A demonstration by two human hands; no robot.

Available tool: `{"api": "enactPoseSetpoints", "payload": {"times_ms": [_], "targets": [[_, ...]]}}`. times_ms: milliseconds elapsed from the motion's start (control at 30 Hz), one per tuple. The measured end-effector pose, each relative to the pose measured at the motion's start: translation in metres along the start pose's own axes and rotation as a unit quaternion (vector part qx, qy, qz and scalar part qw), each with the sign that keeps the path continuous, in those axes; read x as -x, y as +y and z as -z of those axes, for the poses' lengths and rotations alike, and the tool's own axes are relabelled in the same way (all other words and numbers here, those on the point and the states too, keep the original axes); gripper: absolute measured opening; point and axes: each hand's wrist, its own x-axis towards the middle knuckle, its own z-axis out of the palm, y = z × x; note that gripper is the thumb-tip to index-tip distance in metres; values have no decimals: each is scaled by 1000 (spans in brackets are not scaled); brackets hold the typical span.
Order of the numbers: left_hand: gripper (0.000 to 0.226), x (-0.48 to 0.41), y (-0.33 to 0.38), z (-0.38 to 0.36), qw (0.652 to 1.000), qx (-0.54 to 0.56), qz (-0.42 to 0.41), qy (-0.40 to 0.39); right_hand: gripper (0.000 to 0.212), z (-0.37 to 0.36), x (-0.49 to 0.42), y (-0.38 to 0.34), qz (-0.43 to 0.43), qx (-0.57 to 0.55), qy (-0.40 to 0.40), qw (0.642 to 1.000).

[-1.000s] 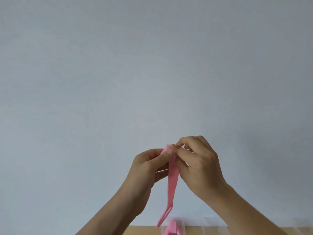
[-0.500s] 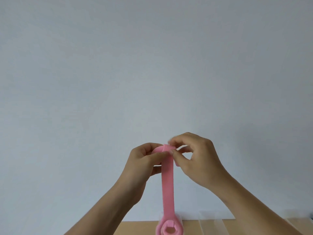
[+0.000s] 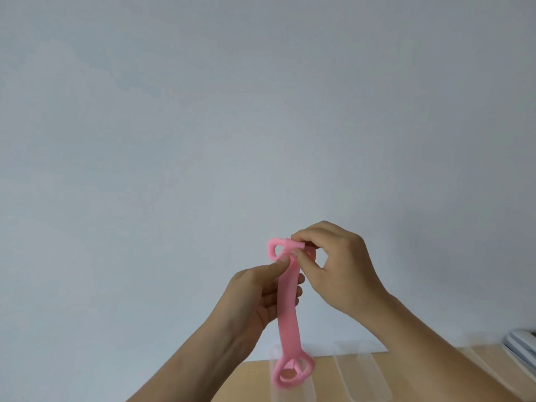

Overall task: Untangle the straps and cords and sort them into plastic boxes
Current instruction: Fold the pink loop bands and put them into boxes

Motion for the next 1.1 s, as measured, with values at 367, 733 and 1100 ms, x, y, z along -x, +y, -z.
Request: {"api": "enactPoseSetpoints", "payload": {"times_ms": [367, 733, 1100], "targets": [[29, 6, -6, 8, 995, -58, -81, -4, 17, -13, 27, -3, 72, 78, 43, 993], [20, 4, -6, 18, 987, -124, -107, -3, 25, -4, 23, -14, -78, -12, -25, 997], [22, 5, -6, 22, 984, -163, -67, -5, 15, -11, 22, -11, -97, -28, -68, 993]]}}
